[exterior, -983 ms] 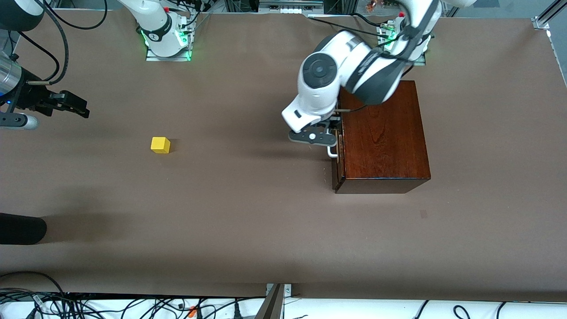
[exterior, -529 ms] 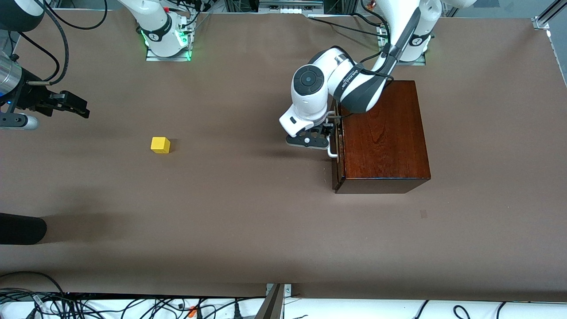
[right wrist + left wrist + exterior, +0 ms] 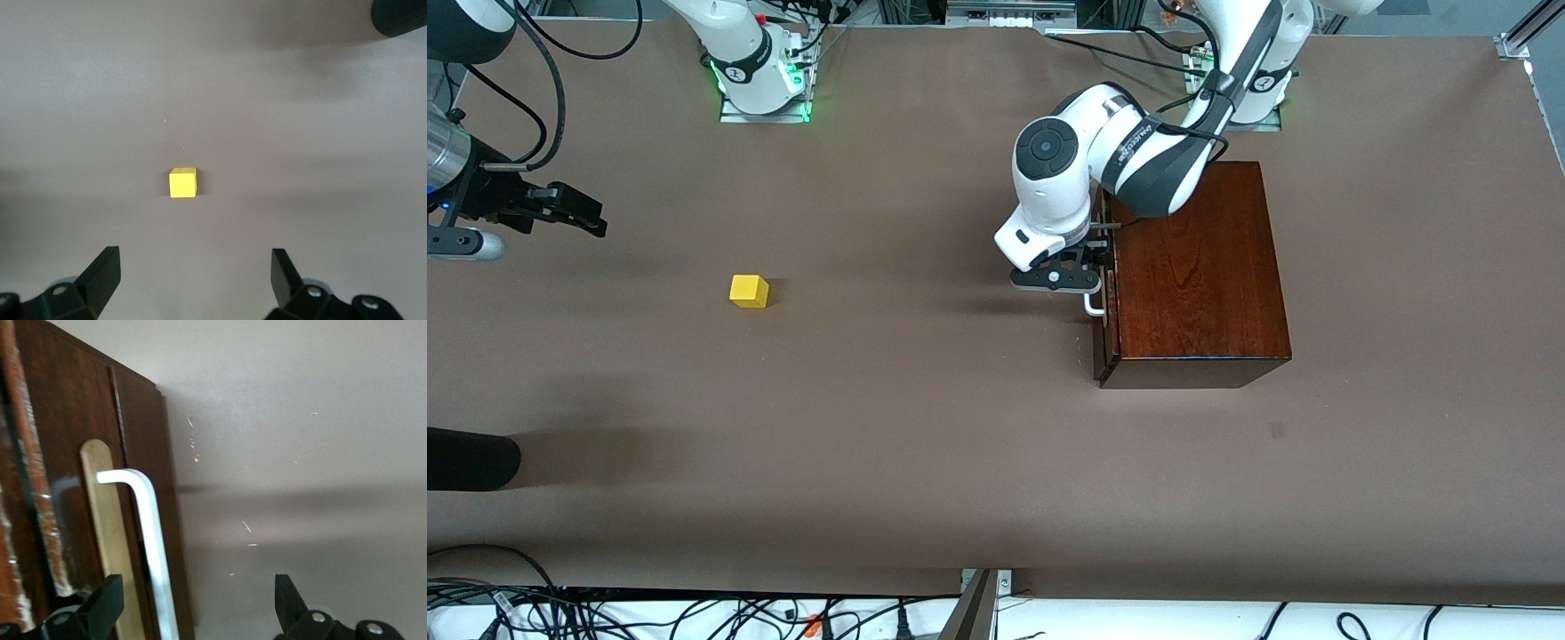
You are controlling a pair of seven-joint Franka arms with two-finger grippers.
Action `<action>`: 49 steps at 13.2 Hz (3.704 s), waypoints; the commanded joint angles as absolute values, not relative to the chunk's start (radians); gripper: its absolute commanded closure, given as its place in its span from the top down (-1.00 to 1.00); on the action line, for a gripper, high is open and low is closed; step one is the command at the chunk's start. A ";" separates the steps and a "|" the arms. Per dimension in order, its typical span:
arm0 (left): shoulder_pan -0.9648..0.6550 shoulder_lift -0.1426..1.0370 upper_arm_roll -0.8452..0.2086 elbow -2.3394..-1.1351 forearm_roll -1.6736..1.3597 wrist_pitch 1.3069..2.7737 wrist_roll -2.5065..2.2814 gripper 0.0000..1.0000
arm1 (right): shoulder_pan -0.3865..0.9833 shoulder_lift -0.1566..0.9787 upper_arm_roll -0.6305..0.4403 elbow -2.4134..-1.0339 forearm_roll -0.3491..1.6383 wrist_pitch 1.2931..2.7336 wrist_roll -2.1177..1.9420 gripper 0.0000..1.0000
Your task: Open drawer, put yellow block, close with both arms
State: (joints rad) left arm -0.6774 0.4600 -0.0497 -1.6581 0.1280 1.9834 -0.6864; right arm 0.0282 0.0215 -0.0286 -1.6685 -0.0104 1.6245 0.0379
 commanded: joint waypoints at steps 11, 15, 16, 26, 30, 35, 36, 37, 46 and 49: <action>-0.712 0.526 -0.049 -1.678 0.195 1.985 -0.709 1.00 | 0.028 0.017 -0.028 -1.674 -0.020 1.623 0.049 1.00; -0.715 0.538 -0.052 -1.667 0.178 2.048 -0.736 1.00 | 0.028 0.017 -0.028 -1.674 -0.020 1.623 0.049 1.00; -0.719 0.540 -0.063 -1.663 0.170 2.071 -0.747 1.00 | 0.028 0.017 -0.028 -1.674 -0.020 1.623 0.049 1.00; -0.799 0.672 -0.064 -1.459 0.069 2.091 -0.822 1.00 | 0.028 0.014 -0.028 -1.674 -0.018 1.609 0.051 1.00; -0.801 0.670 -0.063 -1.416 0.075 2.082 -0.818 1.00 | 0.029 0.006 -0.020 -1.675 -0.020 1.597 0.052 1.00; -0.793 0.625 -0.054 -1.401 0.092 1.982 -0.804 1.00 | 0.031 0.012 -0.003 -1.678 -0.020 1.606 0.052 1.00; -0.789 0.591 -0.052 -1.391 0.092 1.932 -0.802 1.00 | 0.031 0.011 -0.002 -1.680 -0.020 1.606 0.054 1.00; -0.785 0.562 -0.051 -1.364 0.092 1.868 -0.802 1.00 | 0.031 0.008 0.006 -1.683 -0.018 1.605 0.060 1.00; -0.450 0.338 -0.052 -1.244 0.077 1.523 -0.421 1.00 | 0.029 -0.271 0.135 -2.125 -0.011 1.836 0.239 1.00; -0.307 0.310 -0.054 -1.244 0.074 1.522 -0.290 1.00 | 0.029 -0.275 0.069 -2.240 -0.009 1.945 0.236 1.00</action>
State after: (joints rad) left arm -0.3758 0.3297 -0.0374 -1.2363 0.0926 1.5344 -0.3547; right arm 0.0318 -0.2449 0.1068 -2.1519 -0.0103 1.8719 0.2332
